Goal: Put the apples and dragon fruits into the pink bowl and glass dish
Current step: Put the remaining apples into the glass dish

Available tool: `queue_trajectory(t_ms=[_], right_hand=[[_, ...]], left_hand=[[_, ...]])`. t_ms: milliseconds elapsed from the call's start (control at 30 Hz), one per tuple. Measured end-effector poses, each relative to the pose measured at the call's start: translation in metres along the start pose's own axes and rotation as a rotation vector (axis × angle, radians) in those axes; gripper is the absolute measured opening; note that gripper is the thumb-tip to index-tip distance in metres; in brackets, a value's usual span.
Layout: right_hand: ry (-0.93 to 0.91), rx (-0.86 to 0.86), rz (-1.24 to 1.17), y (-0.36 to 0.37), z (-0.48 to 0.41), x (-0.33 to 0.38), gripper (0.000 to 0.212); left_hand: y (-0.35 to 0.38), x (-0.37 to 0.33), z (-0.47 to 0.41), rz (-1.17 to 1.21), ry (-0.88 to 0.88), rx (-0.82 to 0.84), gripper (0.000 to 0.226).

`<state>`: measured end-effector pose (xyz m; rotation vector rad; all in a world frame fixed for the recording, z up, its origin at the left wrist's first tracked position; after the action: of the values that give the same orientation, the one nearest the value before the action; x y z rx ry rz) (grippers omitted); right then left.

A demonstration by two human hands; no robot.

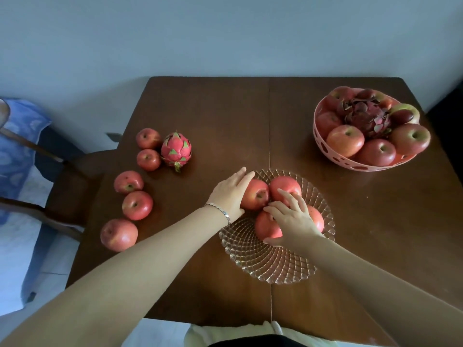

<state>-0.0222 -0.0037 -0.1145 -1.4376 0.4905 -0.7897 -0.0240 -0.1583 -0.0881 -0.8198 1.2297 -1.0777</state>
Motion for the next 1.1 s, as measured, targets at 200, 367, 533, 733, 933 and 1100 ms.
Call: queue_trajectory(t_ms=[200,367,533,733,933,1100], right_hand=[[0.083,0.011,-0.105,-0.021,-0.011,0.034,0.059],[-0.035,-0.107,-0.291,-0.023,-0.041,0.100,0.041],[-0.154,0.043,-0.301,-0.013,-0.085,0.187,0.052],[-0.108,0.200,-0.186,0.017,-0.153,0.261,0.077],[-0.019,0.262,-0.095,0.053,-0.184,0.278,0.074],[0.133,0.215,-0.329,0.038,-0.156,0.249,0.072]], left_hand=[[-0.023,0.102,0.088,-0.029,-0.406,-0.200,0.054],[-0.019,0.188,0.151,-0.033,-0.901,-0.137,0.088],[-0.005,0.227,0.162,0.206,-0.935,-0.103,0.074],[-0.004,0.242,0.164,0.279,-0.859,0.012,0.071],[0.003,0.247,0.170,0.257,-0.790,0.024,0.073],[0.003,0.236,0.174,0.265,-0.762,-0.002,0.072]])
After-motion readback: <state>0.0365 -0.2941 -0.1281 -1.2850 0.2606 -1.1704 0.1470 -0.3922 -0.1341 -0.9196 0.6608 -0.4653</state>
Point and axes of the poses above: each hand's wrist, its own z-axis away from the middle knuckle, its own y-axis out of the palm, x = y × z, the point moved 4 cm from there along -z, towards the middle knuckle, and after that the axes turned 6 degrees about -x, right-handed, at the moved point
